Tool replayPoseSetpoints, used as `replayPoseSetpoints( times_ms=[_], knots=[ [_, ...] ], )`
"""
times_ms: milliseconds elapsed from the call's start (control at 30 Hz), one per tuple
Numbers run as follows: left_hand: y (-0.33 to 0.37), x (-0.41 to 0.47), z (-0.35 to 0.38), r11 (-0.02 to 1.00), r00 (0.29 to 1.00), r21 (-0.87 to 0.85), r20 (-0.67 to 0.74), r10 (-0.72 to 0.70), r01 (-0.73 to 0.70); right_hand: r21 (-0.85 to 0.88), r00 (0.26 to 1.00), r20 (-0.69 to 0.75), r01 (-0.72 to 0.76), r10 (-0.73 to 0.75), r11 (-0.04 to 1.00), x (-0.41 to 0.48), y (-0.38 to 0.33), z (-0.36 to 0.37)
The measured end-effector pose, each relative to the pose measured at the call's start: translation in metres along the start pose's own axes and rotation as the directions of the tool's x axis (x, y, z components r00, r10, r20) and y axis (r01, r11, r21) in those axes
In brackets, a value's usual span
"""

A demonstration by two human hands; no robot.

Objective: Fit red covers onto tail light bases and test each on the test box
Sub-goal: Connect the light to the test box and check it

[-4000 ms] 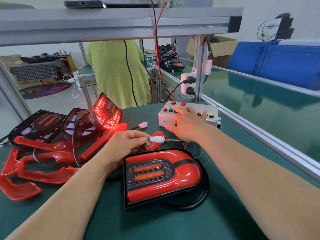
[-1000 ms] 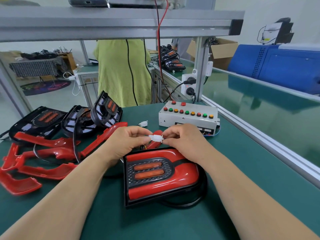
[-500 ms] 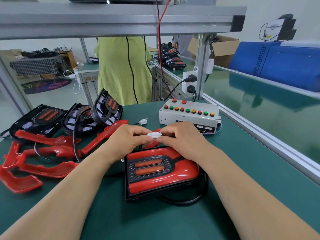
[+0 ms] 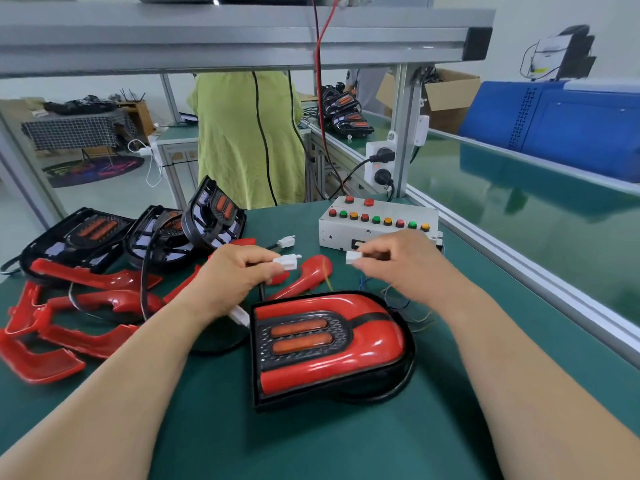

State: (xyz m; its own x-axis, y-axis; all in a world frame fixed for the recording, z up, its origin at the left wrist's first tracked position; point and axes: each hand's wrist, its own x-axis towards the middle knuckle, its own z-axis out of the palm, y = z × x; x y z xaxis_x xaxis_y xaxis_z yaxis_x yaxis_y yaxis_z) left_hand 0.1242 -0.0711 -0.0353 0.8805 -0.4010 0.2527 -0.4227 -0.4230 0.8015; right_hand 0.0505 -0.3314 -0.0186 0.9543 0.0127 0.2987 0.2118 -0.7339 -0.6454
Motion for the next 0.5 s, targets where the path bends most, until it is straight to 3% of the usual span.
replayPoseSetpoints(
  times_ms=[500],
  knots=[
    [-0.004,-0.001,0.006,0.999,0.999,0.038,0.007,-0.037,0.036,-0.161,0.984,0.105,-0.123,0.141,0.979,0.005,0.024,0.011]
  ],
)
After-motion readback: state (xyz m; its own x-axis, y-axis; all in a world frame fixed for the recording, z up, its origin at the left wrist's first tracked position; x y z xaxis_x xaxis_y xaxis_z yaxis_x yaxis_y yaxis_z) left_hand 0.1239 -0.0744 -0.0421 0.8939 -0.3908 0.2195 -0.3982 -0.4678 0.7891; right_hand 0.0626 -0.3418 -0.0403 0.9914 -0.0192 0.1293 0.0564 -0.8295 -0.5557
